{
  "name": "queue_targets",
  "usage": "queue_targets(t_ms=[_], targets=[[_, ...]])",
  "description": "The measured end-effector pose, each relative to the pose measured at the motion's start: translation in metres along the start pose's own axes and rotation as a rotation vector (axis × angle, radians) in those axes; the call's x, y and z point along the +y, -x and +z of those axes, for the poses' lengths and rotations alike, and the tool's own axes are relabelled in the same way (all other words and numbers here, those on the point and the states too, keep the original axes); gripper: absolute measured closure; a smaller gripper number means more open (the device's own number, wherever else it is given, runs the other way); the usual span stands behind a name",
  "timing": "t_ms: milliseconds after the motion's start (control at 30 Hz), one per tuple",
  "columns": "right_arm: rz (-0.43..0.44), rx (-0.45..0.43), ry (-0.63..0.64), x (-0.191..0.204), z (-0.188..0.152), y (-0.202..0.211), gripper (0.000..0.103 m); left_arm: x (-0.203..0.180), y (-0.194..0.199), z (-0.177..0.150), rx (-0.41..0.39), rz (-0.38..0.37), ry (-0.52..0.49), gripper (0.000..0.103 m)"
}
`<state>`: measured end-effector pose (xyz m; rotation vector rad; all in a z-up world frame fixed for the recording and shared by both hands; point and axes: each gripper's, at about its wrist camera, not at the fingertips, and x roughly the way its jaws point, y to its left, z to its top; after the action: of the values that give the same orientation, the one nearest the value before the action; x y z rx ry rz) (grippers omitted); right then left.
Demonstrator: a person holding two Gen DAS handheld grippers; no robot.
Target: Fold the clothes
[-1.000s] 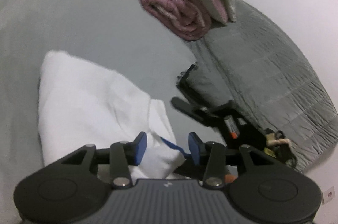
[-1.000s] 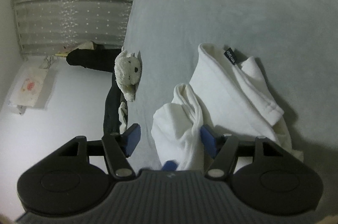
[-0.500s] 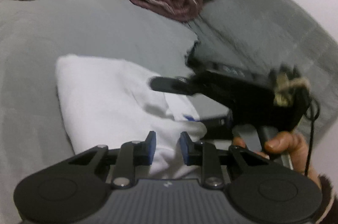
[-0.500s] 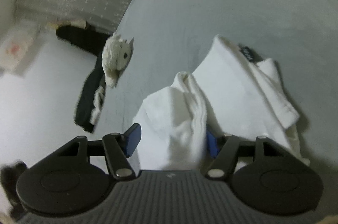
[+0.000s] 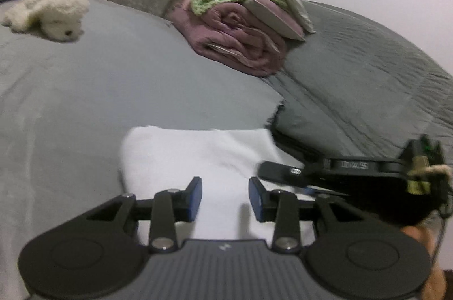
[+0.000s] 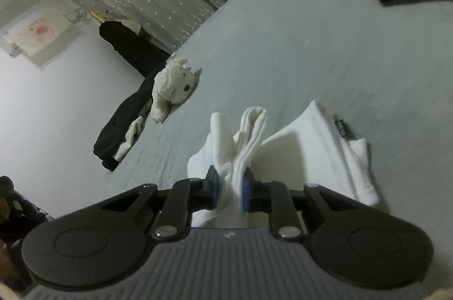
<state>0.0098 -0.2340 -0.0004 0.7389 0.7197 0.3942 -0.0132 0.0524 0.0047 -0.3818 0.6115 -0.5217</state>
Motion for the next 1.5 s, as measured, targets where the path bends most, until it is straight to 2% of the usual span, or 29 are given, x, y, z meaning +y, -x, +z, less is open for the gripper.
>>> queue_targets(t_ms=[67,533,700,733,800,867,900,1000,1133,1200,1267,1400,1500], targets=[[-0.007,-0.007,-0.01,-0.004,0.002,0.002,0.082,-0.004,-0.007,0.0,-0.004,0.027,-0.009,0.066],[-0.075,0.016,-0.025,-0.036,0.006,0.019,0.082,-0.027,-0.036,-0.016,0.064,0.032,-0.137,0.065],[-0.095,0.033,0.01,-0.041,0.004,0.02,0.082,-0.035,-0.043,-0.025,0.085,0.043,-0.202,0.06],[-0.095,0.028,0.025,-0.039,0.004,0.022,0.079,-0.038,-0.044,-0.026,0.083,0.051,-0.221,0.06],[-0.109,0.007,0.08,-0.031,0.004,0.027,0.072,-0.041,-0.044,-0.026,0.08,0.058,-0.244,0.06],[-0.144,-0.039,0.163,-0.021,0.001,0.033,0.058,-0.042,-0.043,-0.023,0.074,0.051,-0.253,0.06],[-0.162,-0.067,0.21,-0.016,0.0,0.035,0.057,-0.043,-0.043,-0.022,0.071,0.047,-0.257,0.061],[-0.217,-0.144,0.334,0.0,-0.008,0.035,0.057,-0.045,-0.042,-0.016,0.03,0.045,-0.267,0.062],[-0.26,-0.229,0.488,0.017,-0.02,0.026,0.057,-0.042,-0.048,-0.004,-0.035,0.088,-0.295,0.062],[-0.27,-0.256,0.563,0.024,-0.026,0.018,0.057,-0.039,-0.055,0.001,-0.054,0.128,-0.321,0.068],[-0.286,-0.268,0.638,0.027,-0.031,0.007,0.057,-0.034,-0.063,0.004,-0.06,0.165,-0.334,0.073],[-0.327,-0.258,0.746,0.021,-0.037,-0.012,0.058,-0.022,-0.076,0.006,-0.055,0.211,-0.319,0.075],[-0.358,-0.222,0.804,0.011,-0.042,-0.023,0.065,-0.016,-0.086,0.003,-0.038,0.239,-0.32,0.077]])
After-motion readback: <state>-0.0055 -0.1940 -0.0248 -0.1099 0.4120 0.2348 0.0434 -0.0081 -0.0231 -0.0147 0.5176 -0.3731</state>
